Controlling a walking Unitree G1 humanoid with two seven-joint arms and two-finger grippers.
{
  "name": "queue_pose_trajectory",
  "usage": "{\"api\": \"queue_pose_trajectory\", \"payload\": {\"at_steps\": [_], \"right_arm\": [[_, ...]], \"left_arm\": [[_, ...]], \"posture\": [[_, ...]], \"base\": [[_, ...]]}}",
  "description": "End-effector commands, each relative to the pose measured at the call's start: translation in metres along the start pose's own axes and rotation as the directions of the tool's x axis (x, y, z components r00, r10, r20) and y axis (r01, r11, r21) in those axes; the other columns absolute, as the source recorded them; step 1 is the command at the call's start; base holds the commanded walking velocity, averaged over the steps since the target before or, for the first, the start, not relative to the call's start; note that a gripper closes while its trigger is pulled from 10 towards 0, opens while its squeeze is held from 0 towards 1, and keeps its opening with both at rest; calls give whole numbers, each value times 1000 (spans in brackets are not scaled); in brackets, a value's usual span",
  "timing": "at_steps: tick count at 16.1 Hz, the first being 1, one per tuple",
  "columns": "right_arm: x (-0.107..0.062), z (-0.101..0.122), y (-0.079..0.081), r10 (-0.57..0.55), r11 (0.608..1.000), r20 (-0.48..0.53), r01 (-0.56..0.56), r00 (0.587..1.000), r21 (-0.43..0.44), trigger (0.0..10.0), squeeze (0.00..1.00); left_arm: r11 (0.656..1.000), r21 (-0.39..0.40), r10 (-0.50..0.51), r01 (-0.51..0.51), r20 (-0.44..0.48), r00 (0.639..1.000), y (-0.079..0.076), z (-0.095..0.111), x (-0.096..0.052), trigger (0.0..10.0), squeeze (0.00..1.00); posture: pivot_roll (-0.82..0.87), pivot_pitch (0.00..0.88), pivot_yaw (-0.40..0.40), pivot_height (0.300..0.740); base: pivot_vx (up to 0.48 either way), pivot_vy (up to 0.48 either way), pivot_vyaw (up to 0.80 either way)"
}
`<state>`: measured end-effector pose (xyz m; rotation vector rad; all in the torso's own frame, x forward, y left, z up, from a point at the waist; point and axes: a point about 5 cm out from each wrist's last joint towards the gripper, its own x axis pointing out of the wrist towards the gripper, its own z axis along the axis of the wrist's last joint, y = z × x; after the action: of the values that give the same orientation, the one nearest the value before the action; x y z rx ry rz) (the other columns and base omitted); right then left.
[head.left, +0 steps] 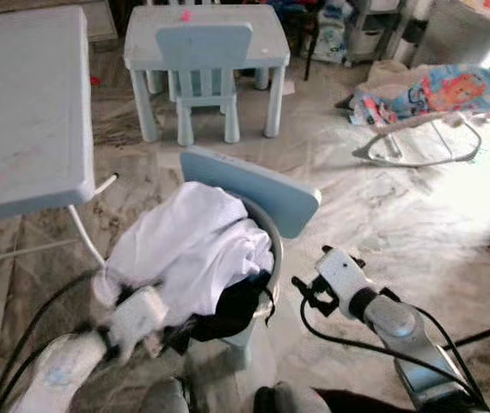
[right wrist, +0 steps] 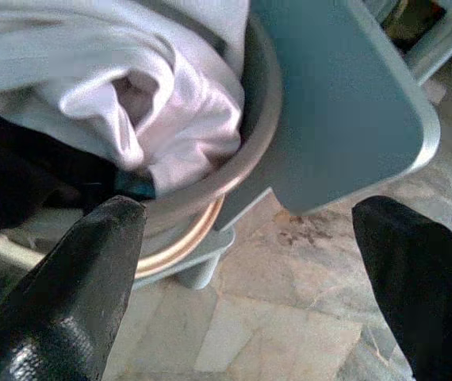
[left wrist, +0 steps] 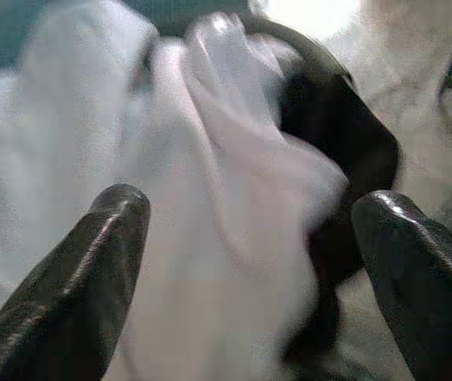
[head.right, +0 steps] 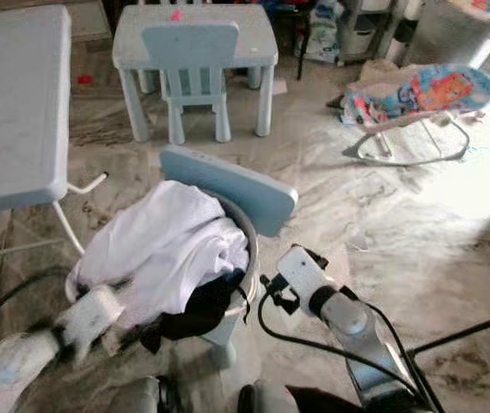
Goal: Hang hanger
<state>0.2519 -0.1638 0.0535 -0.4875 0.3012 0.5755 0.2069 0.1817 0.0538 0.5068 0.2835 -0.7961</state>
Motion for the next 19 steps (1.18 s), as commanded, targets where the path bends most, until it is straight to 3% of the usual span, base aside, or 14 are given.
{"api": "queue_pose_trajectory", "payload": {"at_steps": [1,5,9,11,12,16,19], "right_arm": [[-1,-1,-1,-2,1000,-3,2,1000,-10,10000,0],[-3,-2,-2,-14,1000,-6,14,1000,-9,10000,0],[-3,-3,-1,-16,1000,-4,16,1000,-7,10000,0],[-3,-2,0,-16,1000,-3,16,1000,-7,10000,0],[-2,-2,0,-15,1000,-1,15,1000,-7,10000,0],[-2,-2,0,-12,1000,-5,12,1000,27,10000,0],[-14,-18,10,73,994,-86,-65,994,87,10000,0]], "left_arm": [[1000,1,-31,31,-40,999,-5,-5,7,10000,1000],[995,55,-84,88,-70,994,-10,-8,24,10000,1000],[985,44,-163,166,-72,984,-18,-3,32,10000,1000],[985,62,-156,162,-83,984,-18,-6,32,10000,953],[983,84,-155,163,-96,983,-17,-8,35,10000,0],[979,87,-174,185,-115,978,-19,-11,48,10000,0],[978,90,-178,188,-113,978,-17,-10,56,10000,0]], "posture": [[-62,113,-46,740],[-79,111,-36,740],[-78,114,-32,740],[-76,115,-31,740],[-75,118,-32,740],[-86,116,-27,740],[-97,119,-24,740]], "base": [[0,0,0],[0,0,0],[0,0,0],[0,0,0],[0,0,0],[0,0,0],[0,0,0]]}}
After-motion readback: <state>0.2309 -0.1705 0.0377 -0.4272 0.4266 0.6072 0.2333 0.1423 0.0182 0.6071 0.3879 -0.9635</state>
